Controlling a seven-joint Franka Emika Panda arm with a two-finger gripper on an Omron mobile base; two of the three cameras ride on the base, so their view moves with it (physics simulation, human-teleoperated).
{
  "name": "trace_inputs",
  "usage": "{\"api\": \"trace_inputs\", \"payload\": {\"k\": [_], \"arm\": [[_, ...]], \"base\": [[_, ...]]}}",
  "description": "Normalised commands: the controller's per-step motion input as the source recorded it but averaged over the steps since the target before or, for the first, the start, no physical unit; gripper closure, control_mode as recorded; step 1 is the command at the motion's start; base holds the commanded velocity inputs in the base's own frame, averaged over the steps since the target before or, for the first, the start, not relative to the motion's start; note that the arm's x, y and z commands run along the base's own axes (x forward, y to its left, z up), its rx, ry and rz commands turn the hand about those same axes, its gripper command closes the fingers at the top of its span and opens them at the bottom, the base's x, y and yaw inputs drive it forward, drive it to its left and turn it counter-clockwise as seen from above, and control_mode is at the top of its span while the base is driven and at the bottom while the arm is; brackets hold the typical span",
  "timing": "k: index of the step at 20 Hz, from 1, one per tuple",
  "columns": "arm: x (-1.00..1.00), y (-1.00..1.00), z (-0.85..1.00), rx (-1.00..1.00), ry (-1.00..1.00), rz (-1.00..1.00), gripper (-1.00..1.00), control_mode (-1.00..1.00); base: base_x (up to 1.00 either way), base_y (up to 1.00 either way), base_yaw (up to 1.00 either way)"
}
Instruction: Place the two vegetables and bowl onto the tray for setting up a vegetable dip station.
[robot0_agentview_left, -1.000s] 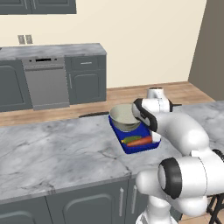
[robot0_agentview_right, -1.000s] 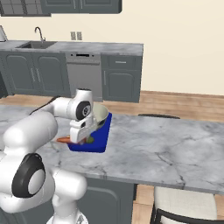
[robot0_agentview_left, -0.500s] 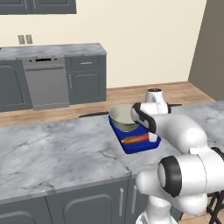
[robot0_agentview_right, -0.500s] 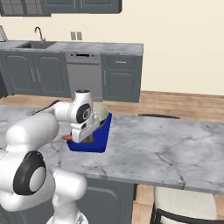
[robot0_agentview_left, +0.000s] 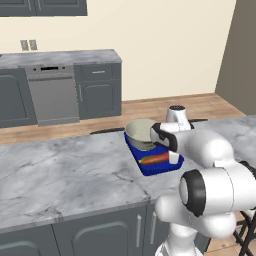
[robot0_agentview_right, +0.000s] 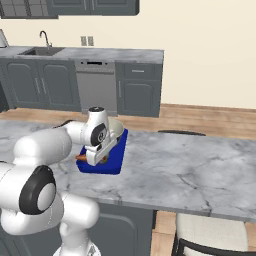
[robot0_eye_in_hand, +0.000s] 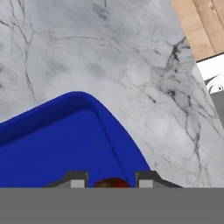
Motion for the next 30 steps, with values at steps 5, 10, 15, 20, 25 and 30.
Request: {"api": "trace_inputs", "payload": {"k": [5, 10, 15, 20, 25, 30], "arm": [[0.22, -0.09, -0.09, 0.00, 0.01, 0.00, 1.00, -1.00], [0.17, -0.07, -0.06, 0.00, 0.02, 0.02, 1.00, -1.00], [0.07, 0.00, -0.08, 0.00, 0.00, 0.02, 1.00, -1.00], [0.01, 0.00, -0.12, 0.00, 0.00, 0.04, 1.00, -1.00], [0.00, 0.00, -0.14, -0.01, 0.03, 0.01, 1.00, -1.00], [0.00, -0.02, -0.11, -0.01, 0.02, 0.00, 1.00, -1.00]], "base": [[0.00, 0.00, 0.00], [0.00, 0.00, 0.00], [0.00, 0.00, 0.00], [0.00, 0.00, 0.00], [0.00, 0.00, 0.00], [0.00, 0.00, 0.00]]}}
